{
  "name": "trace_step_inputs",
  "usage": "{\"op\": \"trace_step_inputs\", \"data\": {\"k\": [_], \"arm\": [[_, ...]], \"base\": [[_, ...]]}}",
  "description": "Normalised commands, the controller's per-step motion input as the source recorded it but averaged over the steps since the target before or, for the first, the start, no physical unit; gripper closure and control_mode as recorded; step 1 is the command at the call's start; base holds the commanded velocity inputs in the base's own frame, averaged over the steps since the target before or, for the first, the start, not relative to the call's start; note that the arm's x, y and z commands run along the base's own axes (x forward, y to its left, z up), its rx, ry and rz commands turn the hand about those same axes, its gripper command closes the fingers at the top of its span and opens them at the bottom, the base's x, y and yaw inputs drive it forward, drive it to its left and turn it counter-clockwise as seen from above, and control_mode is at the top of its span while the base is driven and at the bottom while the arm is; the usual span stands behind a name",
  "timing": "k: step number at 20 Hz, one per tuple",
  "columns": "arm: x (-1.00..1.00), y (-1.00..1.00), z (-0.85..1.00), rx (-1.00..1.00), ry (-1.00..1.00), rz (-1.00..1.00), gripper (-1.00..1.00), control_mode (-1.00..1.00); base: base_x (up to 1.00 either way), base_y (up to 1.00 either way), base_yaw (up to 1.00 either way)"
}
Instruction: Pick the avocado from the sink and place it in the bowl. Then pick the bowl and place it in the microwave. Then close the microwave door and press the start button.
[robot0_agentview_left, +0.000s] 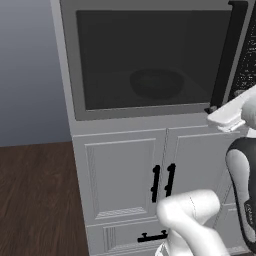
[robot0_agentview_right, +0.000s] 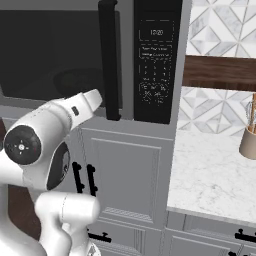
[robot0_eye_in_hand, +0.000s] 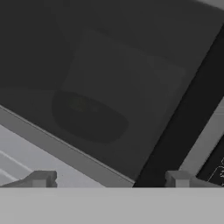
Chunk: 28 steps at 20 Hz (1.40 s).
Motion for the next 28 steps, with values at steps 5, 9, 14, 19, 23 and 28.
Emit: {"op": "trace_step_inputs", "data": {"k": [5, 9, 14, 19, 23, 28], "arm": [[-0.76, -0.65, -0.08, 0.12, -0.04, 0.03, -1.0, -1.0], [-0.04, 0.02, -0.2, 0.42, 0.01, -0.06, -1.0, -1.0], [-0.21, 0.0, 0.12, 0.7, 0.22, 0.0, -1.0, -1.0], [-0.67, -0.07, -0.02, 0.79, 0.23, 0.05, -1.0, -1.0], [-0.33, -0.13, -0.13, 0.9, 0.2, 0.07, -1.0, -1.0], [0.21, -0.56, 0.16, 0.88, 0.26, 0.0, -1.0, -1.0]], "base": [[0.0, 0.0, 0.0], [0.0, 0.0, 0.0], [0.0, 0.0, 0.0], [0.0, 0.0, 0.0], [0.0, 0.0, 0.0], [0.0, 0.0, 0.0]]}}
